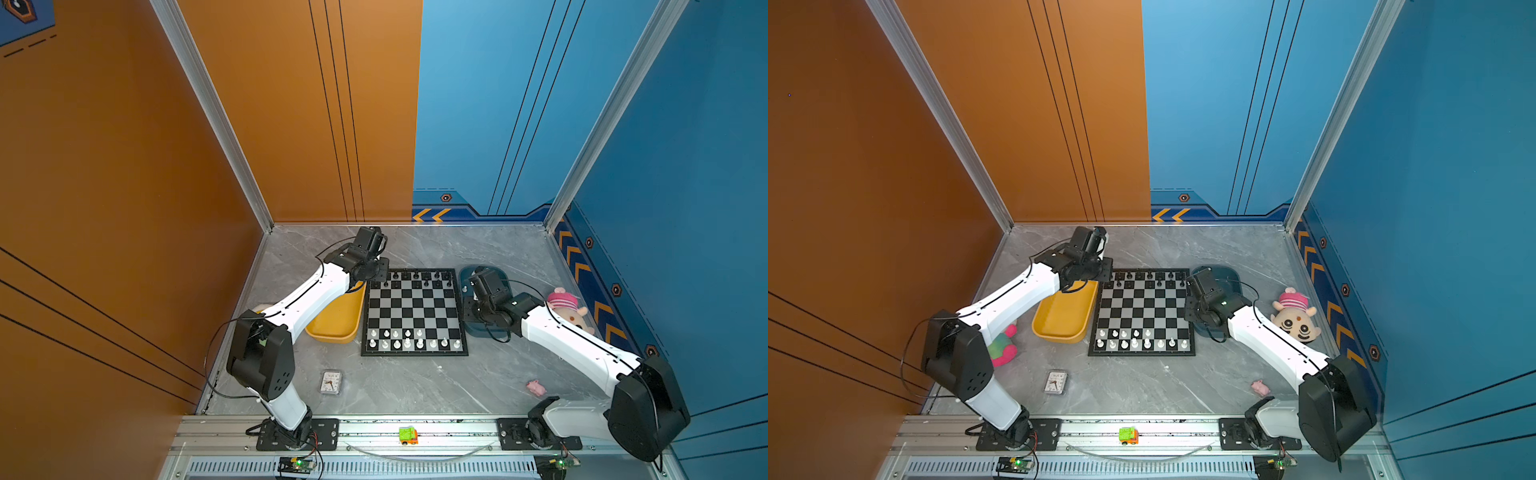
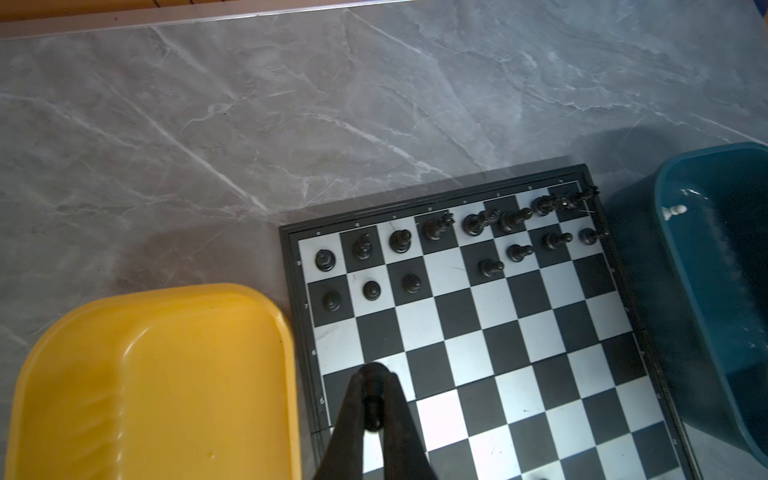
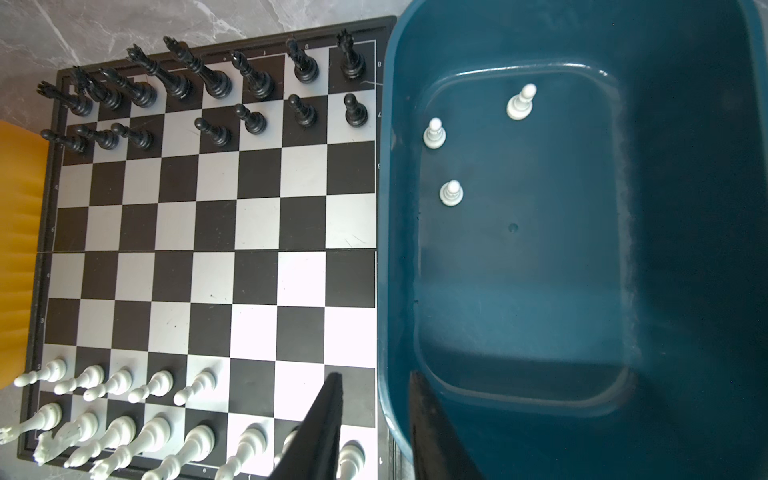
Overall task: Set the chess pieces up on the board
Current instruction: 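Lift the black pawn out of the yellow tray with the left gripper, then carry the black pawn over the board's far rows with the left gripper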
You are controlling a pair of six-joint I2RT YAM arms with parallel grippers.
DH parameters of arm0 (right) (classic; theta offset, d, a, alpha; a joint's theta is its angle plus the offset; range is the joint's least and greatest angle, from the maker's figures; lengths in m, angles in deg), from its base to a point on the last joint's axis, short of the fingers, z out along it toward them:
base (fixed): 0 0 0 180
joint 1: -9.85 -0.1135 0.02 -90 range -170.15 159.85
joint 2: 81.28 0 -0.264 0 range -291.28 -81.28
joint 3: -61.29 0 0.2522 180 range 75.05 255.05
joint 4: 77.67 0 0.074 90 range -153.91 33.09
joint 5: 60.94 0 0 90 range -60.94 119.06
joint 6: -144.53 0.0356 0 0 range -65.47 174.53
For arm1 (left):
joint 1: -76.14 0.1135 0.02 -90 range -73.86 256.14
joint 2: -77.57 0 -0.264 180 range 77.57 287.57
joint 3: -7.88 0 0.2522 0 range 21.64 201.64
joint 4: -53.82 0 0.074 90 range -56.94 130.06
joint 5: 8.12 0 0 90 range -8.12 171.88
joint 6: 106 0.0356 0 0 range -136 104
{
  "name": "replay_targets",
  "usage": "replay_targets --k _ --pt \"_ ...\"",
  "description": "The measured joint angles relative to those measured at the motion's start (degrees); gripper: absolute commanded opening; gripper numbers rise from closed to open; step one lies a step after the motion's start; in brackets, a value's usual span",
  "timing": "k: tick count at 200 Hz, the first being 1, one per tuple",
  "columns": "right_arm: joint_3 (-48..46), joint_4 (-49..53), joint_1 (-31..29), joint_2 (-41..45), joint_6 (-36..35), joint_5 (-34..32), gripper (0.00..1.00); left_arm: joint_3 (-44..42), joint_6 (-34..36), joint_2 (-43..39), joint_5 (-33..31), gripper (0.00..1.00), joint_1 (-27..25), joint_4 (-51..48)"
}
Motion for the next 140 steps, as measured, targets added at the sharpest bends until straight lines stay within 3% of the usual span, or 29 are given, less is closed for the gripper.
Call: replay_targets --k 140 --pt "-3.4 -1.4 3.5 1.1 0.0 2.0 0.31 14.6 0.0 17.6 3.2 0.05 -7.7 -3.5"
